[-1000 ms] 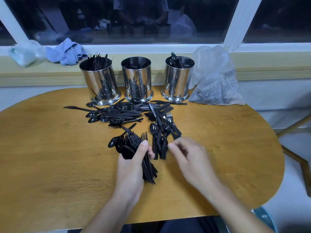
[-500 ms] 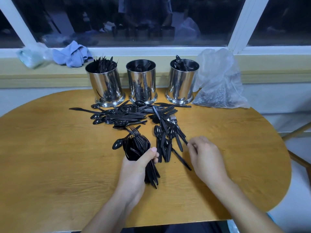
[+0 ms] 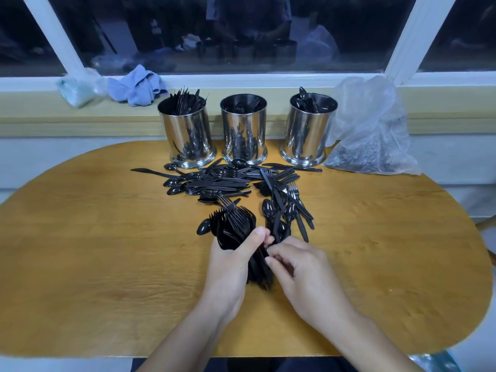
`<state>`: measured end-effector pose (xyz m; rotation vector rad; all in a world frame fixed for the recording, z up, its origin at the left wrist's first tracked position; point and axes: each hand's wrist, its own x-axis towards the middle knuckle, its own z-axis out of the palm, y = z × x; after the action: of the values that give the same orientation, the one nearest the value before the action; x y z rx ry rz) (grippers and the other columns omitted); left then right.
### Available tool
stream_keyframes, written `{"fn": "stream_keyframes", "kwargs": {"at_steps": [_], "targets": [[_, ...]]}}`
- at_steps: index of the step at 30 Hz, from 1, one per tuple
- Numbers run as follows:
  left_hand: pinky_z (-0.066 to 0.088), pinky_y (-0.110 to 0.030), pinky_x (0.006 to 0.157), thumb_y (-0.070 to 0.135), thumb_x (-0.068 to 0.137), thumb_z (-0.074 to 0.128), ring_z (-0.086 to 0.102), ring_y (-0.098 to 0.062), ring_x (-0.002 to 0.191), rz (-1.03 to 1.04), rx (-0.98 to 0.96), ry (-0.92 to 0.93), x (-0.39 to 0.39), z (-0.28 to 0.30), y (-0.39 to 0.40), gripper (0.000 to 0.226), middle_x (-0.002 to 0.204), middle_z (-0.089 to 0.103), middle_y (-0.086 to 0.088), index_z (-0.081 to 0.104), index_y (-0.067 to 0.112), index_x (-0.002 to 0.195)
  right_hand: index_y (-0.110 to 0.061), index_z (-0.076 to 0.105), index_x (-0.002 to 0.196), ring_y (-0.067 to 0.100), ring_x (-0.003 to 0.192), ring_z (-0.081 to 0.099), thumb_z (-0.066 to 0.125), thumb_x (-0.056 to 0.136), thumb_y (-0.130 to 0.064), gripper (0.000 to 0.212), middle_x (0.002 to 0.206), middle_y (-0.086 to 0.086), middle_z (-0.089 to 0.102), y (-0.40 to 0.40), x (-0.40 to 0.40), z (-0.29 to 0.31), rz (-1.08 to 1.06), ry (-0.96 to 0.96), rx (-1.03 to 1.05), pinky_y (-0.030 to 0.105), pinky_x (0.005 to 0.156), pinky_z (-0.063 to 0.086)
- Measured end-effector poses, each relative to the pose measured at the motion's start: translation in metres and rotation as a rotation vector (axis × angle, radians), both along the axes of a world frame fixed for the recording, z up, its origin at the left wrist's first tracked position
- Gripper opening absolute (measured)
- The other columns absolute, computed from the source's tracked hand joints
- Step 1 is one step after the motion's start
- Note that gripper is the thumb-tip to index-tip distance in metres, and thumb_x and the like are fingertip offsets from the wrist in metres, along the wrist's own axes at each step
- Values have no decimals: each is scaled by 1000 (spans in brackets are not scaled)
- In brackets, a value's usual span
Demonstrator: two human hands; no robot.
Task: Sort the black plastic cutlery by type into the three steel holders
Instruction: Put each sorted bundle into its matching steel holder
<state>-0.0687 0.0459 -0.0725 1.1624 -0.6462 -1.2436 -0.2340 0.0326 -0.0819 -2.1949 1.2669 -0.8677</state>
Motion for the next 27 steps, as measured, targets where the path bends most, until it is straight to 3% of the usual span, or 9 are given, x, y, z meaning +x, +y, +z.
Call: {"fn": "stream_keyframes", "kwargs": {"at_steps": [2,6,9,13,17,19,21,24,27], "targets": [[58,-47,84,20,102,79,69,-31,85,11,-27,-18,4,2,-6,19,88,72,-16,72,3,96,-27,79,105,8,82,63,76,103,-26,5,94,-19,61,-4,1,4,47,4,19,22,70,49],[50,-46,75,21,102,82,53,-27,72,20,-118,-96,25,20,-31,24,75,56,-7,70,24,81,-32,79,98,10,82,63,78,100,-21,11,91,-18,65,-27,0,21,31,-93,116,13,70,42],[50,-41,66,21,100,85,51,-25,66,0,-169,-178,50,48,-62,27,73,52,-13,65,13,84,-32,79,99,12,82,64,80,98,-20,13,94,-18,67,-64,3,31,-24,-139,171,14,70,44],[53,-43,73,24,102,82,57,-26,68,19,-251,-296,79,91,-133,32,72,60,-12,66,15,76,-38,74,115,8,92,67,80,97,-25,23,102,-15,68,-132,19,47,-83,-171,186,25,78,55],[57,-46,79,35,99,84,64,-22,70,54,-290,-390,90,130,-213,38,76,70,-9,70,-1,97,-26,56,151,1,117,62,85,92,-37,66,132,-14,63,-206,46,66,-162,-144,217,36,107,56],[59,-42,78,33,99,83,66,-19,70,43,-315,-433,90,148,-251,38,76,71,-5,70,-3,101,-25,43,162,8,134,56,88,86,-47,91,151,-9,55,-237,59,71,-190,-120,216,41,118,50],[60,-39,76,31,100,83,66,-17,70,19,-341,-472,88,162,-288,33,76,70,-3,69,2,105,-26,33,166,13,145,50,90,81,-57,107,161,-8,46,-260,69,76,-204,-132,216,42,123,44],[59,-37,71,24,97,87,65,-18,68,-4,-348,-542,88,164,-337,43,79,67,-7,61,-3,118,-25,20,170,17,154,42,91,76,-64,124,171,-4,36,-283,82,75,-213,-158,225,41,126,38],[57,-31,76,21,93,92,68,-16,78,-48,-312,-634,86,151,-369,48,95,72,-2,60,11,128,-24,10,172,18,157,37,92,76,-63,132,176,-2,27,-295,91,70,-210,-184,230,40,128,36]]}}
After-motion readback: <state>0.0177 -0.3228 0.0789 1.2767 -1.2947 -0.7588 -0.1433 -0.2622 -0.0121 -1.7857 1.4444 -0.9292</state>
